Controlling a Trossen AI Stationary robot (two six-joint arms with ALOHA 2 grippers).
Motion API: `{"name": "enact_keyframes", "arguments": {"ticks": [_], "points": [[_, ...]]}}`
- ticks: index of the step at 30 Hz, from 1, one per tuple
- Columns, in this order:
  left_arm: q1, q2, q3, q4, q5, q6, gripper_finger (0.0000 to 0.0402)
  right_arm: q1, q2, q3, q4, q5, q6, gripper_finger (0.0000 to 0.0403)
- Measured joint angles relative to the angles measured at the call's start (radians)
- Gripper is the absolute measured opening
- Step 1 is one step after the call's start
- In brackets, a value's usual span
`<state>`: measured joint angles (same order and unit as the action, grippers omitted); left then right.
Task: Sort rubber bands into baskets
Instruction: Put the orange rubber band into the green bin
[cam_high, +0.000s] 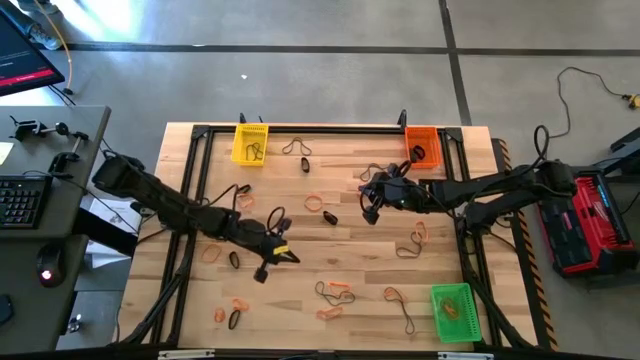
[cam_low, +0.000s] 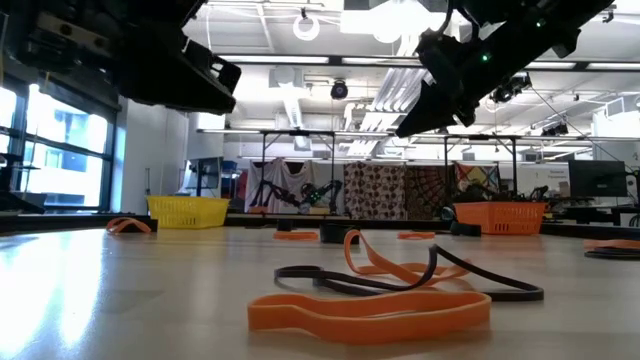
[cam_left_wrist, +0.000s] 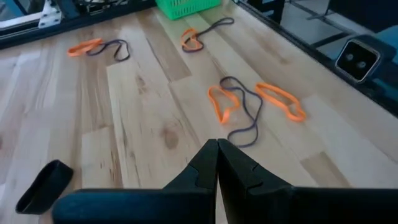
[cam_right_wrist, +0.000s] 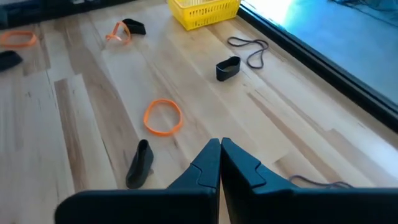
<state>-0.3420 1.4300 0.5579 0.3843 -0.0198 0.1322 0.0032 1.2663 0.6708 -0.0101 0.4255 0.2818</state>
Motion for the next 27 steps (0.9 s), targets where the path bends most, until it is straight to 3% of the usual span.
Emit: {"name": "enact_keyframes", "arguments": {"ticks": [9,18,27], "points": [[-0.063,0.185,0.096,0.085,-0.102,0.019,0.0001,0.025,0.0,0.0,0.0,-0.005,0.04,0.0],[-0.065,0.371,0.264,0.076,-0.054,0.024,0.0005,0.076,0.0,0.0,0.002,-0.006,0.024,0.0],[-0.038,0.48,0.351,0.033,0.072,-0.027,0.0092,0.085,0.0,0.0,0.012,-0.005,0.023,0.0]]}}
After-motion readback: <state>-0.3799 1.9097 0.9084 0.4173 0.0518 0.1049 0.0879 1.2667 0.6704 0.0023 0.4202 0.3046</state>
